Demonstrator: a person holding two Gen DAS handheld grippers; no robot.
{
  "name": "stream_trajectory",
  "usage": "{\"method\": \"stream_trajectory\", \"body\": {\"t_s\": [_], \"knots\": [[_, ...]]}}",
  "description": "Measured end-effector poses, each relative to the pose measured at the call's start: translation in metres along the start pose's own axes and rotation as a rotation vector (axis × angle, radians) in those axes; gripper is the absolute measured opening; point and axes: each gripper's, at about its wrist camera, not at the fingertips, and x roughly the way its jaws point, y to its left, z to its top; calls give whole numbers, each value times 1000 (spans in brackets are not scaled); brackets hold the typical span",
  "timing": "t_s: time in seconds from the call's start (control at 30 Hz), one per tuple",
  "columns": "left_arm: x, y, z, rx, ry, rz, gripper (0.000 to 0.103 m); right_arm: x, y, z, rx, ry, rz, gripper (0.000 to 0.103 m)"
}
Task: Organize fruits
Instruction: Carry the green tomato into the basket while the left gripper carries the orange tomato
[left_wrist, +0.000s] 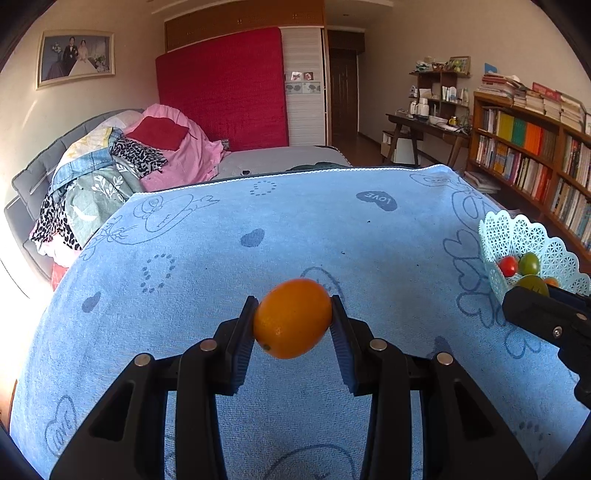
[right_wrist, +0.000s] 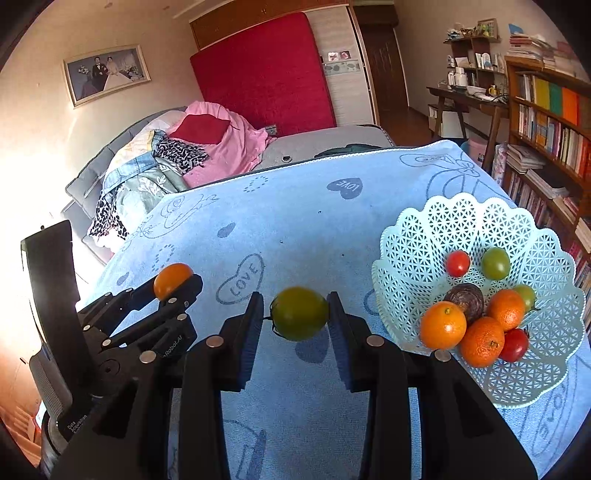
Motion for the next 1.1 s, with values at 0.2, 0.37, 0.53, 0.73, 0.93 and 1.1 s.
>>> {"method": "stream_trajectory", "body": {"t_s": [0.2, 0.37, 0.53, 0.73, 0.93, 1.1], "knots": [[-2, -10, -3, 17, 9, -38, 39, -31, -27, 1, 56, -56, -29, 36], [-3, -19, -3, 30, 17, -72, 39, -55, -57, 1, 106, -96, -84, 36], [-5, -28, -5, 50, 27, -93, 39, -76, -94, -2, 178, -130, -137, 36], [-10, -32, -6, 47, 39, -122, 39, -90, -130, -8, 249, -140, -172, 36], [-15, -42, -6, 61, 47, -132, 39, -88, -149, -14, 278, -131, -190, 36], [-19, -52, -5, 75, 46, -143, 39, -84, -161, -16, 299, -124, -190, 36]]}}
